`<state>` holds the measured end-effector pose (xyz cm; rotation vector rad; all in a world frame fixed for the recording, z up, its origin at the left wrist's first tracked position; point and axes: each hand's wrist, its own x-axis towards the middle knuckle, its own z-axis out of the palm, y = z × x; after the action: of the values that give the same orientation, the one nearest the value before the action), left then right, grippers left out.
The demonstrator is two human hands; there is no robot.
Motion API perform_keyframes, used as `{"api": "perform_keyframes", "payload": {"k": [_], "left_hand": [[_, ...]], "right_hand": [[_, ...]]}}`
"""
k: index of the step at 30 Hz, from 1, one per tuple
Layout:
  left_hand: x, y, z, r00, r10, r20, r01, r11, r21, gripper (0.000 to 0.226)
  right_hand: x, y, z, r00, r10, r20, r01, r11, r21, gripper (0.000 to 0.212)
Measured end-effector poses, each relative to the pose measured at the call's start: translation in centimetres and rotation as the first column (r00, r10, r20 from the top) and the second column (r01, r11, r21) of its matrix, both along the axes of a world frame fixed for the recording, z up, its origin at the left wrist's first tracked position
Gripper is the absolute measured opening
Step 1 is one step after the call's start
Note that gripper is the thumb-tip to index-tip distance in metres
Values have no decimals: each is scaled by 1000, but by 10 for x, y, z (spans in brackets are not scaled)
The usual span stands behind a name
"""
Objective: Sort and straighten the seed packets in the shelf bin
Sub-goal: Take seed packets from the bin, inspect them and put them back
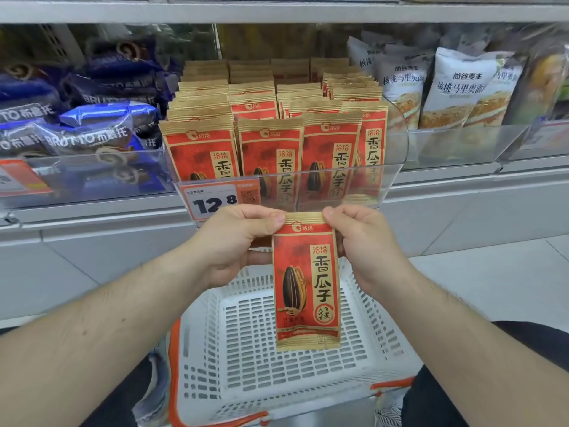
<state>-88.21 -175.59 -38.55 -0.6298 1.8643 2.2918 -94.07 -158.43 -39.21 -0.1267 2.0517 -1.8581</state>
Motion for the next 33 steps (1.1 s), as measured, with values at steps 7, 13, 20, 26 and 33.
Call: {"api": "perform_keyframes", "payload": {"k": [7,13,20,26,33], "left_hand": [[5,-7,-11,997,28,-73,-33,997,-76,31],[4,-9,-14,994,8,-109,-27,985,-171,29],[5,-10,-13,994,10,-106,-30,983,-183,14],[5,-9,-12,990,20,-141,-48,979,-199,9],[5,-8,-11,986,30,-167,-68,972,-223,9]], "right_hand": [[7,-9,-2,998,-24,51,26,999,-32,33],[7,-7,-4,999,-2,51,3,1000,-14,32],[8,-9,-5,999,13,50,-13,1000,2,34],[7,-10,-8,998,-3,61,3,1000,1,36],[6,-10,-9,997,-7,71,9,1000,-24,32]]}}
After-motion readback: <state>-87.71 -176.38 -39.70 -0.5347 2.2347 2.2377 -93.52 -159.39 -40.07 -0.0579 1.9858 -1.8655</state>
